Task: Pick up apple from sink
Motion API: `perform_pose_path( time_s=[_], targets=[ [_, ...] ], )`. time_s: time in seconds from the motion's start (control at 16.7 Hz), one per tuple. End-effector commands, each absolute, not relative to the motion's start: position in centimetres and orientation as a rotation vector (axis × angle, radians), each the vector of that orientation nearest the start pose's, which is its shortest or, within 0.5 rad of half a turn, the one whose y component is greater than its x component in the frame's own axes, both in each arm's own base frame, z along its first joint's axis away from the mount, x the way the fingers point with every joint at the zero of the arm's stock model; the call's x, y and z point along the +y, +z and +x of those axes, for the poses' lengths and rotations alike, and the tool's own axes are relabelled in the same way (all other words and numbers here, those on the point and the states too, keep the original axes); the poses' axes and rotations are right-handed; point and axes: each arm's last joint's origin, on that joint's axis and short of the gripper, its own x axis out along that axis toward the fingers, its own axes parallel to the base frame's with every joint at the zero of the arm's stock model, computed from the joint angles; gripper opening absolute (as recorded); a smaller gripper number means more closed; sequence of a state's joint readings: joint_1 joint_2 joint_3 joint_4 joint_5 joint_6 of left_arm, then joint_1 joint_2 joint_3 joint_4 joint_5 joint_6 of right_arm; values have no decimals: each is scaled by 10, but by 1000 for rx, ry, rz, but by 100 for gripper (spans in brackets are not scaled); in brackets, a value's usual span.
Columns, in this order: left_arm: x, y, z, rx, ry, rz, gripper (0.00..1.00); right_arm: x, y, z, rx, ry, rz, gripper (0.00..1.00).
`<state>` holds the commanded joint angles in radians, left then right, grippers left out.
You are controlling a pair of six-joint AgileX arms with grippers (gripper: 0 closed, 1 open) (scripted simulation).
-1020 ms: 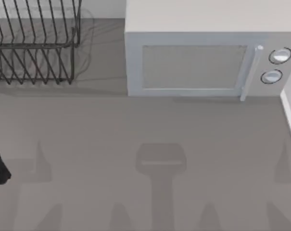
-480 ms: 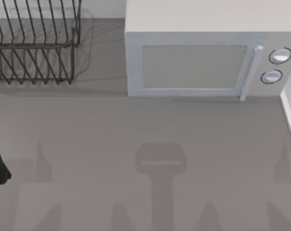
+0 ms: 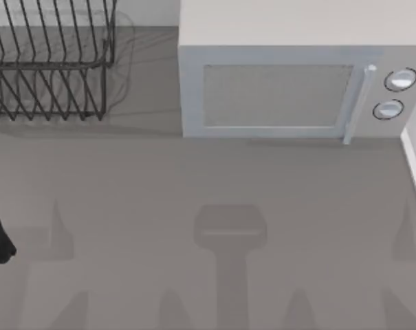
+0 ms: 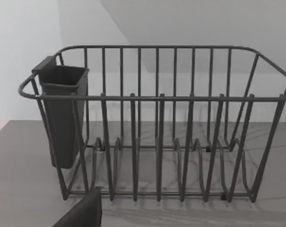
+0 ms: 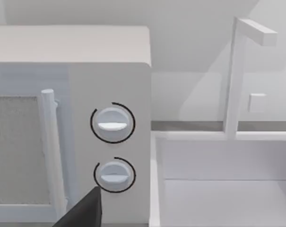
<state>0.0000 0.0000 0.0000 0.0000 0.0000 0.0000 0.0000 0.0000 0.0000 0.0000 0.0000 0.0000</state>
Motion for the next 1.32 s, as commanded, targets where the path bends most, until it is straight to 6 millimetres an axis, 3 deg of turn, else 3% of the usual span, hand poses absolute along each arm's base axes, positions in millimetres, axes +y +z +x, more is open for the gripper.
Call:
perform_pose_path(
  time_s=[0.18,0.48,0.66,0.84,1.02,1.32],
  targets=[
    [-1,160,106,0,0,0,100,-3,170,107,48,-13,-13,100],
    [-1,160,106,0,0,0,100,-10,208,123,297,-63,-60,100],
    [-1,160,106,0,0,0,100,-19,230,153,530,-89,-84,100],
    [-1,160,106,0,0,0,100,-35,240,196,791,-100,-93,100],
    [-1,160,106,0,0,0,100,-56,233,245,1052,-91,-82,100],
    [-1,160,106,0,0,0,100,-93,190,310,1405,-45,-32,100]
  ],
)
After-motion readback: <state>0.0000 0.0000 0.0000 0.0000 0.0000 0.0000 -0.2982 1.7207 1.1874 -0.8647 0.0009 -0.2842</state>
